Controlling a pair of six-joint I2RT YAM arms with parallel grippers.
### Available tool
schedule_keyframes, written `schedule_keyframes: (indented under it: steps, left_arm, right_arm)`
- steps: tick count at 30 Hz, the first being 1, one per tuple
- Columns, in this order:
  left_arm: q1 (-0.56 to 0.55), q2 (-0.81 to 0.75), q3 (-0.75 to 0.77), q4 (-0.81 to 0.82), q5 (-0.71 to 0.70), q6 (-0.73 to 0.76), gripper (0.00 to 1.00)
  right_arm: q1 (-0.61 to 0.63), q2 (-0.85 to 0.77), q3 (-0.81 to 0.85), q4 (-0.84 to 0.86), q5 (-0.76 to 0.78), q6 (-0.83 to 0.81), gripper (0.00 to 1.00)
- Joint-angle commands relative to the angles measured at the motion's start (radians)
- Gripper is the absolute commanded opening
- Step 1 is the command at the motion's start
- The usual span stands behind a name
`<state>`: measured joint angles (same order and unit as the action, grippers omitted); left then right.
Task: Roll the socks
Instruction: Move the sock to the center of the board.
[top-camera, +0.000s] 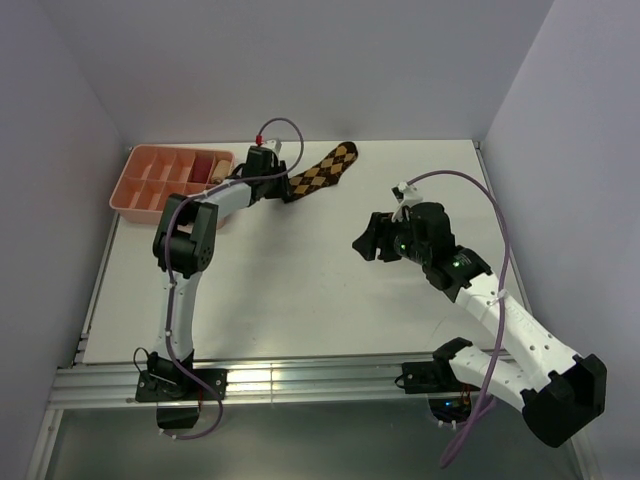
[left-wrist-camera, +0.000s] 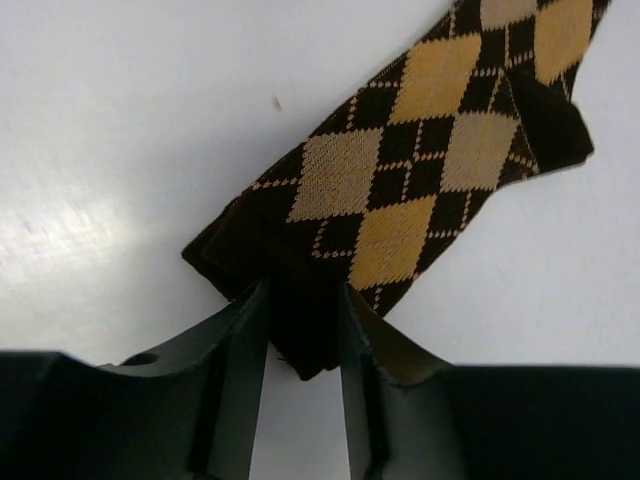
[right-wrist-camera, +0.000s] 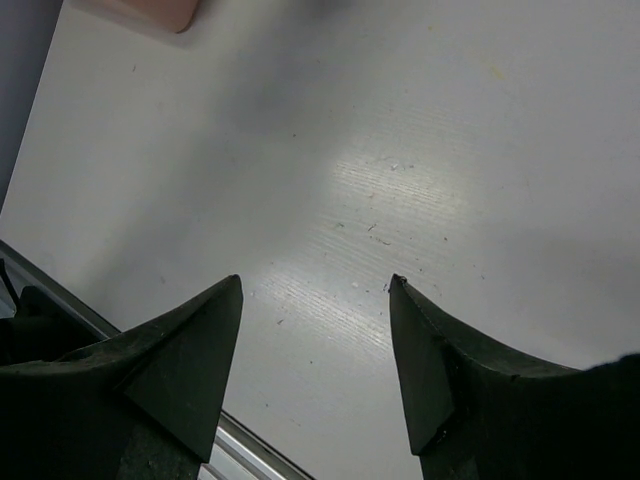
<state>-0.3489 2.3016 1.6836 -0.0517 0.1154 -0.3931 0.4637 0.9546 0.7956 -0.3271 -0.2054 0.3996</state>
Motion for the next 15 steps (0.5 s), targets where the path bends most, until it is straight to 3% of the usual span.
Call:
schedule_keyframes:
  steps: [1, 15]
  left_arm:
    - [-0.055, -0.057, -0.117, -0.145, -0.005, -0.078, 0.37]
    - [-0.281, -0.393, -0.6, -0.1, -0.051, -0.262, 0.32]
  right_arm:
    - [-0.007, 0.015, -0.006, 0.036, -0.015, 0.002, 0.68]
    - [-0.007, 0.075, -0.03, 0.1, -0.058, 0.025, 0.68]
